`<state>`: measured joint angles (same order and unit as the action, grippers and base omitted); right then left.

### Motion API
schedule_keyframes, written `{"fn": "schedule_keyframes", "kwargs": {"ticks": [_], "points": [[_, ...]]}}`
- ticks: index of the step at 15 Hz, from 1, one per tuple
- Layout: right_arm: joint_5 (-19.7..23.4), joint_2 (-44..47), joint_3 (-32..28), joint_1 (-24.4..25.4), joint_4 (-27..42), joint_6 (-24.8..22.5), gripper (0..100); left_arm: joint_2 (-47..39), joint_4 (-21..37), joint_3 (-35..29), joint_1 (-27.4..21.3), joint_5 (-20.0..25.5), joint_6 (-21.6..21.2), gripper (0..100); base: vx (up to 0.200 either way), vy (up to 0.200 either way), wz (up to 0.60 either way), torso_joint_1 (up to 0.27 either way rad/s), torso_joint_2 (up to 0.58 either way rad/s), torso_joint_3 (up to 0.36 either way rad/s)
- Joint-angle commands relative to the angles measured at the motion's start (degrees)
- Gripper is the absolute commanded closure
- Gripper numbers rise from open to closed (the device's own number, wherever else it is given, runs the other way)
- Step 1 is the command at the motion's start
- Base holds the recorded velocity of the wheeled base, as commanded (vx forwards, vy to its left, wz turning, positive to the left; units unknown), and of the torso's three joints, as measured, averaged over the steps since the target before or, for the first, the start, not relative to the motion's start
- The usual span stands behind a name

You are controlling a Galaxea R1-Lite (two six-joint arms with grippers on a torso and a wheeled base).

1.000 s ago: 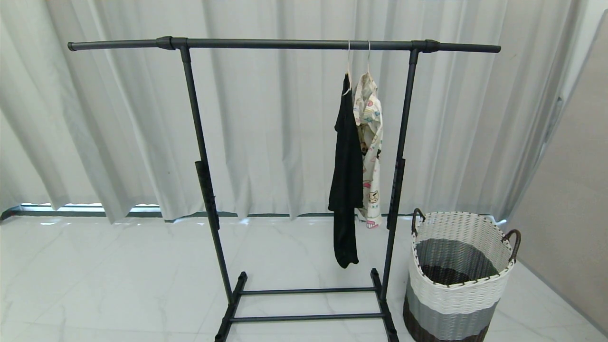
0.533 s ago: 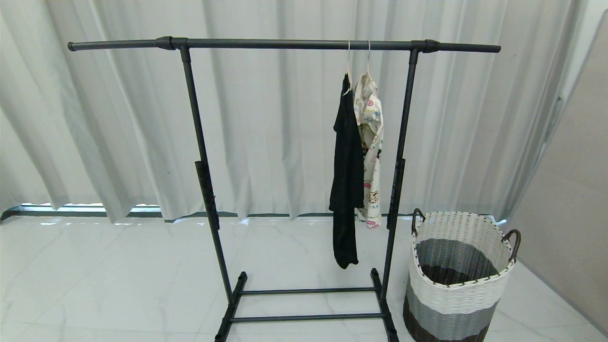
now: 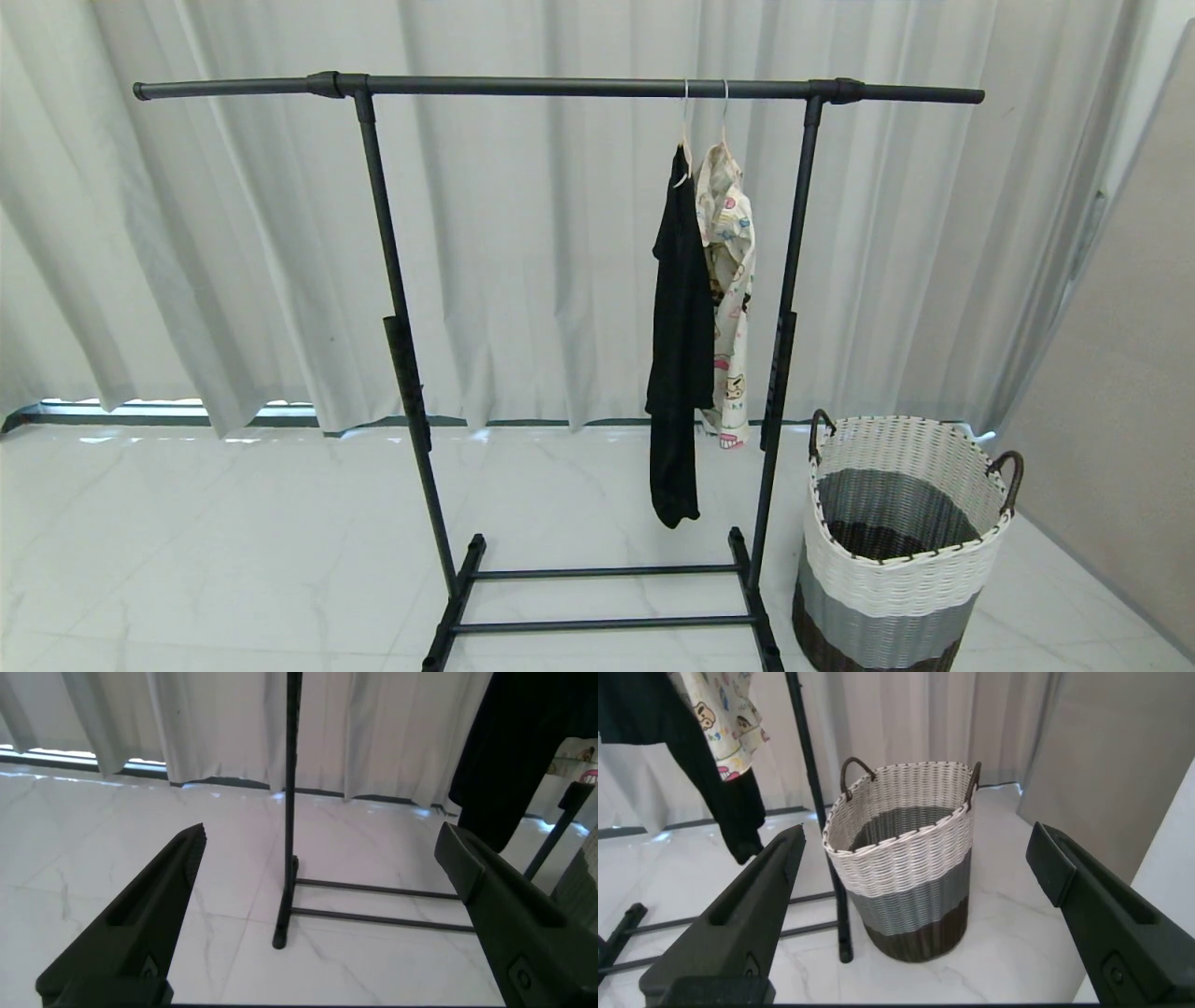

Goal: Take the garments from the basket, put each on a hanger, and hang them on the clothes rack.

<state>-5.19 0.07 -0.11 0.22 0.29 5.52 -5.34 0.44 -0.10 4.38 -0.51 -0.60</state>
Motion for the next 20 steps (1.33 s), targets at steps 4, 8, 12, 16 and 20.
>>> {"fn": "schedule_keyframes", "kwargs": {"ticks": [4,8,12,16,20], "points": [[0.01,-0.07,0.02,0.04,0.06,0.01,0,-0.11,0.0,0.01,0.02,-0.02,-0.02,0,0.0,0.0,0.0,0.0,0.0,0.0],[0.01,-0.07,0.02,0.04,0.06,0.01,0,-0.11,0.0,0.01,0.02,-0.02,-0.02,0,0.0,0.0,0.0,0.0,0.0,0.0],[0.01,-0.07,0.02,0.04,-0.03,0.01,0,-0.11,0.0,0.01,0.02,-0.02,-0.02,0,0.0,0.0,0.0,0.0,0.0,0.0],[0.01,-0.07,0.02,0.04,-0.03,0.01,0,-0.11,0.0,0.01,0.02,-0.02,-0.02,0,0.0,0.0,0.0,0.0,0.0,0.0],[0.01,-0.07,0.02,0.04,-0.03,0.01,0,-0.11,0.0,0.01,0.02,-0.02,-0.02,0,0.0,0.0,0.0,0.0,0.0,0.0]]}}
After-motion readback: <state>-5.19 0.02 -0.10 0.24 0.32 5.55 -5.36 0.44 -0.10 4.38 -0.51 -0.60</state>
